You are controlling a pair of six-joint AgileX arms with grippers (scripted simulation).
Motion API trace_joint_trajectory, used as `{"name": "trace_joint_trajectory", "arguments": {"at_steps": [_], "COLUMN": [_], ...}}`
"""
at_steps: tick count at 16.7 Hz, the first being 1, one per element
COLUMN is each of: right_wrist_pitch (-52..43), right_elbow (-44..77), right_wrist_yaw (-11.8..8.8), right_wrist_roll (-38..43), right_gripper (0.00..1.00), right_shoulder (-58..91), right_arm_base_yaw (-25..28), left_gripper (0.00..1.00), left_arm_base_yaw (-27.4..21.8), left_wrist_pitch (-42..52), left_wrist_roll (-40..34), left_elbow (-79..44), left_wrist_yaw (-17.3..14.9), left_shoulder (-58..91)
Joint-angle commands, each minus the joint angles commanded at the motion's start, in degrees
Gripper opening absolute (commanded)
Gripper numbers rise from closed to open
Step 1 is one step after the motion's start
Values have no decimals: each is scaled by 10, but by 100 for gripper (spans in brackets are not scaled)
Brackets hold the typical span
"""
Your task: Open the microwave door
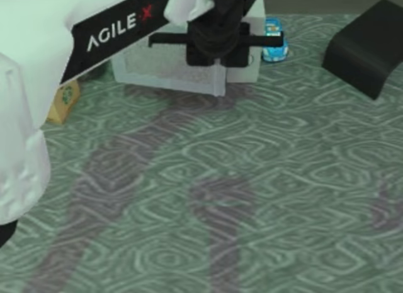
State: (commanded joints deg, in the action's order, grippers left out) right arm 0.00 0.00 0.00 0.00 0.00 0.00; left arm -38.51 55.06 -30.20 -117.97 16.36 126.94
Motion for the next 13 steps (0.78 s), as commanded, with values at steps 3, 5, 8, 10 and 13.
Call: {"name": "trace_joint_trajectory", "arguments": {"at_steps": [3,5,8,10,13], "right_wrist_pitch": [0,0,0,0,0], "right_elbow": [0,0,0,0,0], "right_wrist_yaw": [0,0,0,0,0], "right_wrist_roll": [0,0,0,0,0], "right_gripper": [100,100,100,100,100], "right_shoulder": [0,0,0,0,0], "right_arm_base_yaw": [0,0,0,0,0], "left_gripper": [0,0,0,0,0], "left_arm_base_yaw": [-3,0,3,4,4], "left_wrist_pitch": [-6,-20,-43,-48,-48], "left_wrist_roll": [5,21,46,52,52], "left_elbow": [11,38,82,91,91], "left_wrist_yaw": [-3,-8,-21,-25,-25], "left_shoulder": [-4,-22,-51,-57,-57]}}
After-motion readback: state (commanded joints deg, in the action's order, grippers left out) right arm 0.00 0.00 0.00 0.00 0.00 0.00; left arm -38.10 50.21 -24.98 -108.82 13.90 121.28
